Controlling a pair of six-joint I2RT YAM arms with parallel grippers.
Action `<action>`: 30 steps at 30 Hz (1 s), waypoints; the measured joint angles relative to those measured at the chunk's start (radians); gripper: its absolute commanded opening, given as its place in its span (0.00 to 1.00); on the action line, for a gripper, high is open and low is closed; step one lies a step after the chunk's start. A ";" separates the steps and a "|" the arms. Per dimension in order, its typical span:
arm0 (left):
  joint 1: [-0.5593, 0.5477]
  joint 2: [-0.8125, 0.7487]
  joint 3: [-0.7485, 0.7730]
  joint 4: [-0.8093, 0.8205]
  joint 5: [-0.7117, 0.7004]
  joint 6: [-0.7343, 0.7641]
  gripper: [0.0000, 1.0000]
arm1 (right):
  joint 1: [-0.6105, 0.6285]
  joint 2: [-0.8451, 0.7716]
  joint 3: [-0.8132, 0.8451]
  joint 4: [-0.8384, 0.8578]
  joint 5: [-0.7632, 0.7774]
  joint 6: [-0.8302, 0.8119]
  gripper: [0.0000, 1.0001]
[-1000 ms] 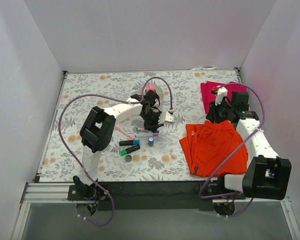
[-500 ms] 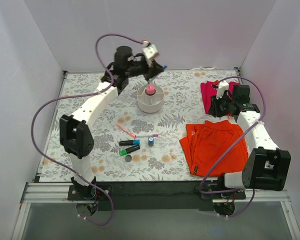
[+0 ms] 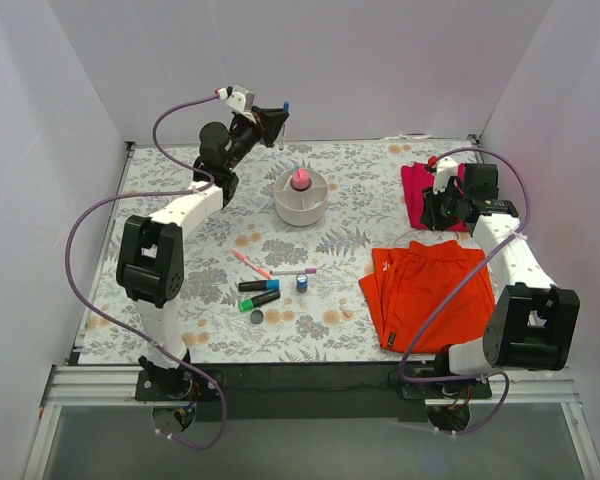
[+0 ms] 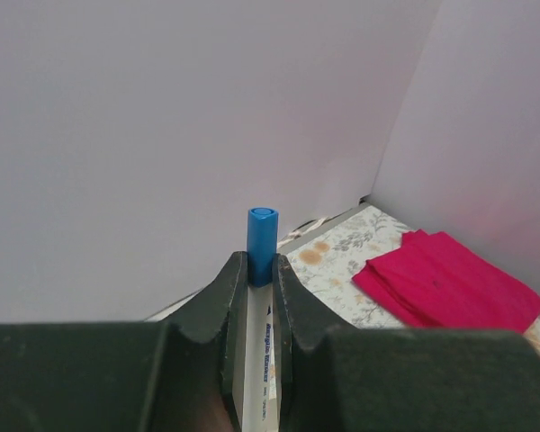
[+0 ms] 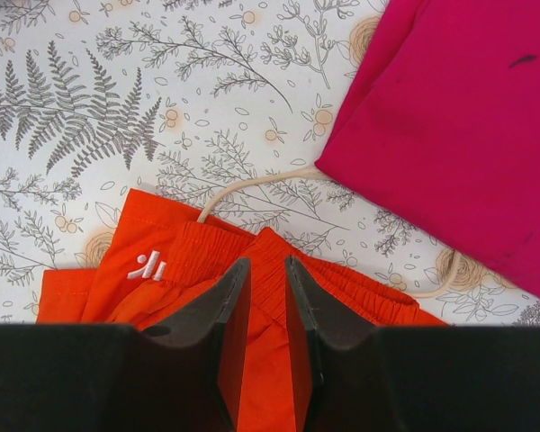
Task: Sort the stationery into containers
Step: Place the pen in the storage box.
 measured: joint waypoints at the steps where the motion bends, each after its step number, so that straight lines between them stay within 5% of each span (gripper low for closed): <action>1: 0.008 0.026 -0.001 0.016 -0.006 -0.012 0.00 | 0.000 0.000 0.001 -0.004 0.004 0.000 0.31; 8: 0.050 0.151 -0.013 0.073 -0.016 -0.060 0.00 | 0.000 0.000 0.001 -0.021 0.026 0.000 0.31; 28: 0.055 0.199 -0.130 0.132 0.097 -0.110 0.00 | 0.000 0.010 0.001 -0.027 0.039 -0.002 0.31; 30: 0.055 0.224 -0.130 0.129 0.116 -0.111 0.11 | 0.000 0.010 0.000 -0.027 0.039 -0.002 0.31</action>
